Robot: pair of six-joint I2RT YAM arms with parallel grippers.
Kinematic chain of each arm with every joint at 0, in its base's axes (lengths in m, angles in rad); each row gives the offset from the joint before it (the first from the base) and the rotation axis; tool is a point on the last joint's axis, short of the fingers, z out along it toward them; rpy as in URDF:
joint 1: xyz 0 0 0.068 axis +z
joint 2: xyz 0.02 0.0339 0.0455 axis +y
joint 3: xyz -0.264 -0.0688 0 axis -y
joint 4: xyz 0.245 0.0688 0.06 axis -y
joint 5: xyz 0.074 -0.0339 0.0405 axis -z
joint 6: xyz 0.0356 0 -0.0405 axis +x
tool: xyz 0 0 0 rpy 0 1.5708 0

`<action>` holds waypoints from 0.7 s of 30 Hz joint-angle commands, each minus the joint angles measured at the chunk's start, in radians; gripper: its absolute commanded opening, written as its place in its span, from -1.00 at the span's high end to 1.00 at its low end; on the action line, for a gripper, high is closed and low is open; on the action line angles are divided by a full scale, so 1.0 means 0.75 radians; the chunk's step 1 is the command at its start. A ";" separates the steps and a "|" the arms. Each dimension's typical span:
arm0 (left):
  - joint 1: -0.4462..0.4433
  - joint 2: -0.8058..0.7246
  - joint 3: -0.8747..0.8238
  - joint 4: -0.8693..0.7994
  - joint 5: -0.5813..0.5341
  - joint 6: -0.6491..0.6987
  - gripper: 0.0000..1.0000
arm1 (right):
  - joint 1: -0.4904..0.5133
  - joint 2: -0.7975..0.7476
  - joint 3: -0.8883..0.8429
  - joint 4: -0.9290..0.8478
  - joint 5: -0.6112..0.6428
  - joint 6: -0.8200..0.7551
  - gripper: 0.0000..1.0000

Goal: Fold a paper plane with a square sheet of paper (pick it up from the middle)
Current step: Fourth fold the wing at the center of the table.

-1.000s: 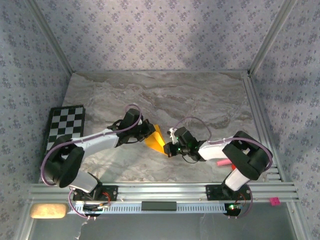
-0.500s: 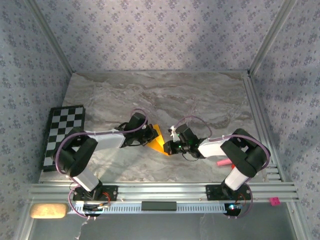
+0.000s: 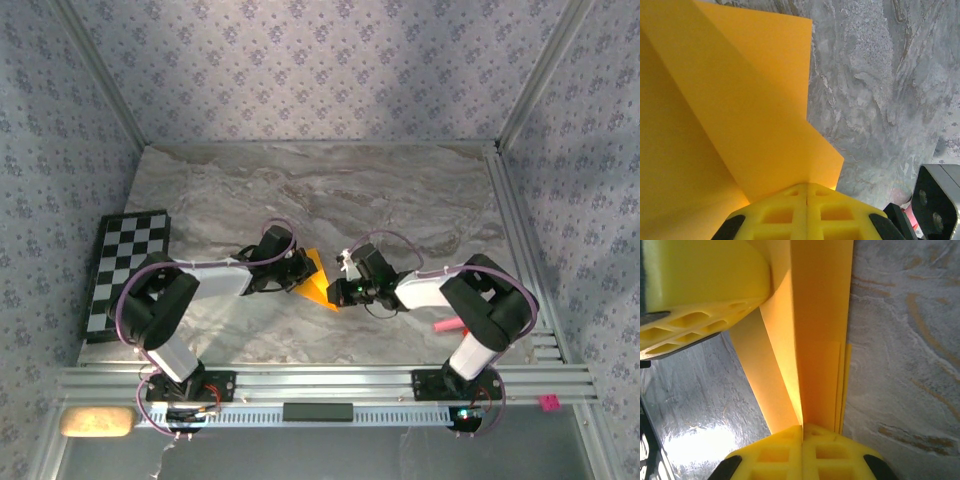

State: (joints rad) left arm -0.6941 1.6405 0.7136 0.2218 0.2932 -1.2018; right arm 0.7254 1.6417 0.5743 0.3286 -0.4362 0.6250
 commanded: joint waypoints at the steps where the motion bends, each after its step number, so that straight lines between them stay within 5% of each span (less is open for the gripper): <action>1: -0.009 0.027 0.021 0.020 -0.027 -0.008 0.85 | -0.008 0.044 0.018 -0.143 -0.028 0.030 0.88; 21: -0.010 0.091 0.043 0.045 -0.044 0.000 0.85 | -0.018 0.090 0.049 -0.193 -0.058 0.054 0.88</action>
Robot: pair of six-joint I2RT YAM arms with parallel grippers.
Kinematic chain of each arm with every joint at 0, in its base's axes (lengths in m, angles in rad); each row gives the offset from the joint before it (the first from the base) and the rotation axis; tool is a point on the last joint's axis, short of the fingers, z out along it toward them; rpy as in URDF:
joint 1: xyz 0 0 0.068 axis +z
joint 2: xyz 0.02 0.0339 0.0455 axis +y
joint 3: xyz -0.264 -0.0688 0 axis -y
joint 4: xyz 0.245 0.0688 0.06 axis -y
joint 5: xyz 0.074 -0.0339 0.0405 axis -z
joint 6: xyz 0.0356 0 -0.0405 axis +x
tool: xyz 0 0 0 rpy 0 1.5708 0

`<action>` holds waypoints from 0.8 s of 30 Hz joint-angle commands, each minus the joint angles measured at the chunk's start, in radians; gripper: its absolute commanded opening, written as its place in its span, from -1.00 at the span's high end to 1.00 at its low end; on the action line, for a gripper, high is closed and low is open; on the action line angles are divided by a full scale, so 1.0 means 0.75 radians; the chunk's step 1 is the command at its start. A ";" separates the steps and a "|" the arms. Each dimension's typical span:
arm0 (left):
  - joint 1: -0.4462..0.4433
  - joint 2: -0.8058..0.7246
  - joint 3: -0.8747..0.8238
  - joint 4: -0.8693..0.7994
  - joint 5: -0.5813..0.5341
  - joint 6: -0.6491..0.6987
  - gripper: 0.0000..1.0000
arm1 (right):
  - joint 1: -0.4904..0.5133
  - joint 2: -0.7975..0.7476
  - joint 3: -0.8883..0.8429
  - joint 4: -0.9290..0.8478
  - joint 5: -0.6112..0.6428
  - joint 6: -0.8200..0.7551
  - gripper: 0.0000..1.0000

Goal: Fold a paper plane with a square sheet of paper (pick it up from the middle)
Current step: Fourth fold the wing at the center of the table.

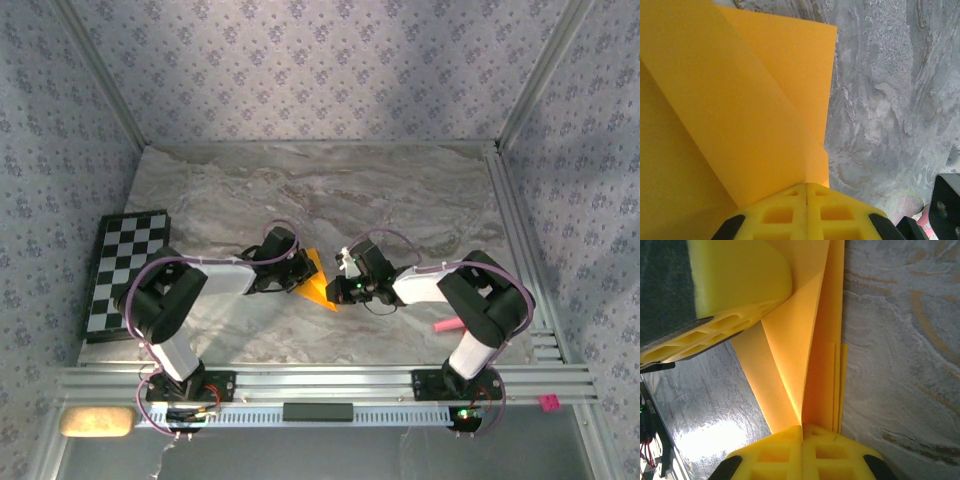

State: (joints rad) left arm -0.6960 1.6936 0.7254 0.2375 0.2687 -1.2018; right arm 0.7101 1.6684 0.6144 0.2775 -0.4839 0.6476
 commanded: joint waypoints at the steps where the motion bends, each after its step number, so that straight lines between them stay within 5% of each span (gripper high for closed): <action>1: -0.010 0.022 0.029 0.026 -0.011 0.003 0.83 | 0.002 0.054 -0.005 -0.126 0.009 0.026 0.88; 24: -0.010 0.072 0.016 -0.004 -0.023 0.017 0.83 | -0.008 0.060 0.001 -0.153 0.005 0.032 0.87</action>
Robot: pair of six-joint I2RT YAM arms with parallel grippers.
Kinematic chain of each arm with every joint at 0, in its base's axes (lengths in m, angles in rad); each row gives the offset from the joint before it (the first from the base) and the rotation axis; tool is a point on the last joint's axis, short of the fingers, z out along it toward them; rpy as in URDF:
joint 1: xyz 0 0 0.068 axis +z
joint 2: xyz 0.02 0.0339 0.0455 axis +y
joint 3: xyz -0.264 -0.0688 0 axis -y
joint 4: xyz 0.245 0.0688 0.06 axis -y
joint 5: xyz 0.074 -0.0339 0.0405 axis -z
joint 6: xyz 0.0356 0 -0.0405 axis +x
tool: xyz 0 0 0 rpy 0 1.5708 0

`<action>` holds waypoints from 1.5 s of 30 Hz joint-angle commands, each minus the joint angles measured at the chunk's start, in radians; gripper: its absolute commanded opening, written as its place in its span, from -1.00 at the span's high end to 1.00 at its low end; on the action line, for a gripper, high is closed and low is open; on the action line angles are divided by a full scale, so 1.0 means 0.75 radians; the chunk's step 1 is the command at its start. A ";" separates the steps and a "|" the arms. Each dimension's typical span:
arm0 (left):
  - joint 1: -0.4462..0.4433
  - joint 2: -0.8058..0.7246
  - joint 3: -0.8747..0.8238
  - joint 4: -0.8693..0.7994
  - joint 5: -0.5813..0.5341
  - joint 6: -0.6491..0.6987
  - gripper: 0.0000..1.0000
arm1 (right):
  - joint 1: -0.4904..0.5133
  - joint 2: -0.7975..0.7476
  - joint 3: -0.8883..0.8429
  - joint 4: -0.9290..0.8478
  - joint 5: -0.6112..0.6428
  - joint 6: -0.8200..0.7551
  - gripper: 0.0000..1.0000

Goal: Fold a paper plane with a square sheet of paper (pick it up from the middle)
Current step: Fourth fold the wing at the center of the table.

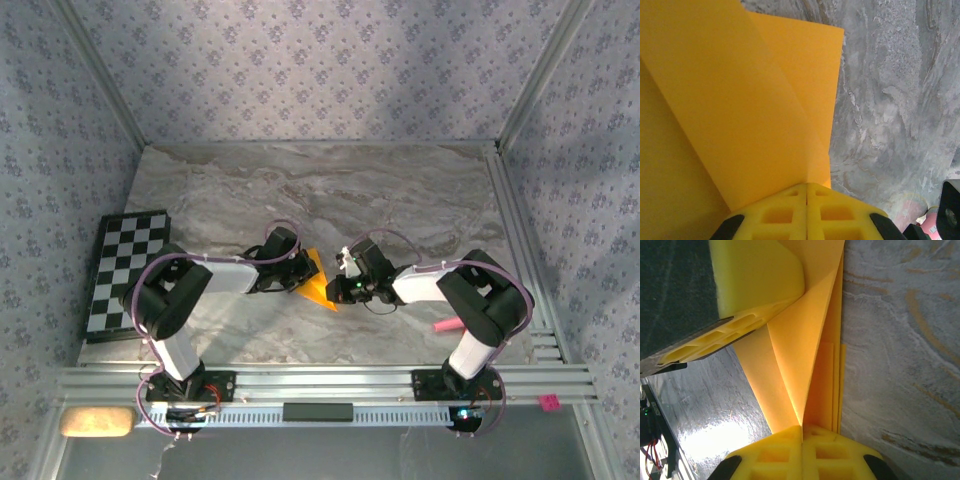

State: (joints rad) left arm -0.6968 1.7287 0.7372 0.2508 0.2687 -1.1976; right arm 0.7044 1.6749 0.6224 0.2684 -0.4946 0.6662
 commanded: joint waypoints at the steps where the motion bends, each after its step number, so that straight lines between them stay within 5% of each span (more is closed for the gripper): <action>1: -0.007 0.027 -0.003 -0.022 -0.023 0.012 0.83 | -0.002 0.051 -0.010 -0.141 0.021 0.008 0.87; 28: -0.006 0.070 -0.017 -0.040 -0.034 0.032 0.85 | -0.029 -0.071 -0.022 -0.197 -0.071 0.016 0.63; 45: -0.006 0.068 -0.033 -0.030 -0.040 0.032 0.85 | -0.058 -0.042 -0.069 -0.189 -0.216 -0.025 0.78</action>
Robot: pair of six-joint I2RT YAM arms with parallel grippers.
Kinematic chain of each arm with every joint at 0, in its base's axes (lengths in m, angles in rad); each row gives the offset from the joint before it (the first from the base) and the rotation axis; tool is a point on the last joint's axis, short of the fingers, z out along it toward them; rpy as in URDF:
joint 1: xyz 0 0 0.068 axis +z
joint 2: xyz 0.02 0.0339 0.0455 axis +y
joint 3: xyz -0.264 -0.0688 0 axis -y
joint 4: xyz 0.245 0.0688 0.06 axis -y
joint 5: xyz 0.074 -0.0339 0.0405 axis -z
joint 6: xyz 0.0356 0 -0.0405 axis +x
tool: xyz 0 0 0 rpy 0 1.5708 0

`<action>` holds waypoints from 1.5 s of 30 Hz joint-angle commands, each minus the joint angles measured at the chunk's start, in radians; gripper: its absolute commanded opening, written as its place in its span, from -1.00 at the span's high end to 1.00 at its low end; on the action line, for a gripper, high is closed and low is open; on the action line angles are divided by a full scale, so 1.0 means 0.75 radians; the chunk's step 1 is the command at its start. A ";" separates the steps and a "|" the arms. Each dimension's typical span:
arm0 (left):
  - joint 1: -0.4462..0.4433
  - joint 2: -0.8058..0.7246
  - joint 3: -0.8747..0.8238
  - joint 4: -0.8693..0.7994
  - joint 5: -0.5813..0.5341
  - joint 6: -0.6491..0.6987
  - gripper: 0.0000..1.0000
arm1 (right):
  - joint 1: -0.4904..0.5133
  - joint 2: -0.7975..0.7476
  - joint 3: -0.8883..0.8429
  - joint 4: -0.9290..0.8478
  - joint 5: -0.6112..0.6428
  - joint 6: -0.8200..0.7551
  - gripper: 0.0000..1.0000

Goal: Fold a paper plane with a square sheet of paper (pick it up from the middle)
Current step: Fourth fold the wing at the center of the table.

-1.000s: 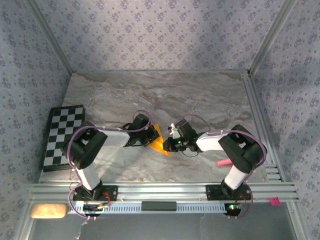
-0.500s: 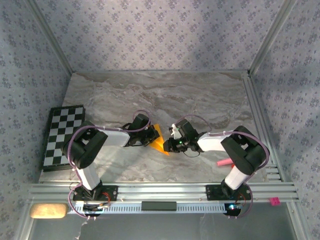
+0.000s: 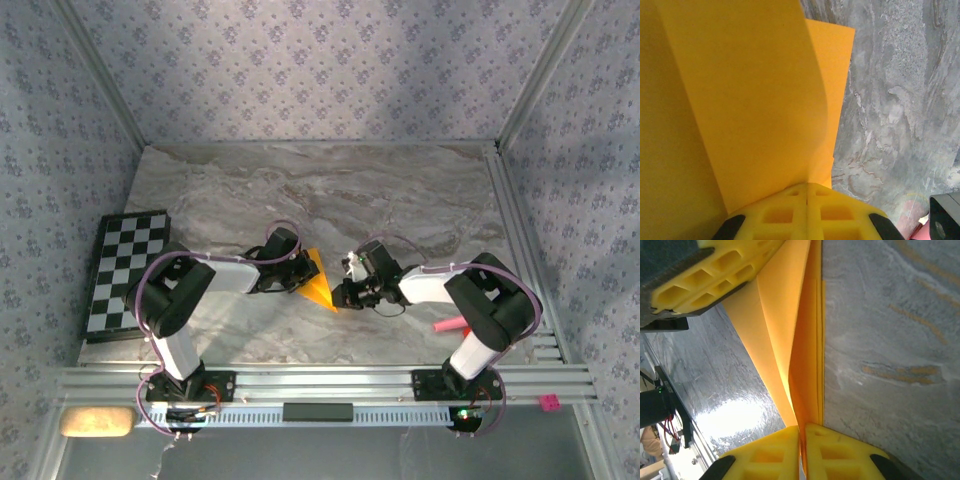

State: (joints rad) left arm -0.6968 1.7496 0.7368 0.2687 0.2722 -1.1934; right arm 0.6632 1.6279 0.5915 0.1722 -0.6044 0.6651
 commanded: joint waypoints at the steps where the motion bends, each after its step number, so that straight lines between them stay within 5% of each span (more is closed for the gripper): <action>1: -0.007 0.040 -0.032 -0.052 -0.044 0.026 0.86 | -0.005 0.022 -0.028 -0.065 -0.075 -0.025 0.77; 20: -0.009 0.042 -0.048 -0.024 -0.036 0.027 0.86 | -0.072 0.037 0.148 -0.127 -0.115 -0.038 0.48; 32: -0.008 0.042 -0.049 -0.022 -0.038 0.020 0.85 | -0.072 0.096 0.112 -0.044 -0.158 -0.014 0.77; 45: -0.007 0.052 -0.056 -0.012 -0.042 0.010 0.86 | -0.069 0.112 0.007 0.015 -0.166 0.005 0.80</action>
State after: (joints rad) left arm -0.6968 1.7508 0.7231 0.3008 0.2722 -1.1946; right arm 0.6109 1.6955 0.6182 0.2104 -0.7151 0.6640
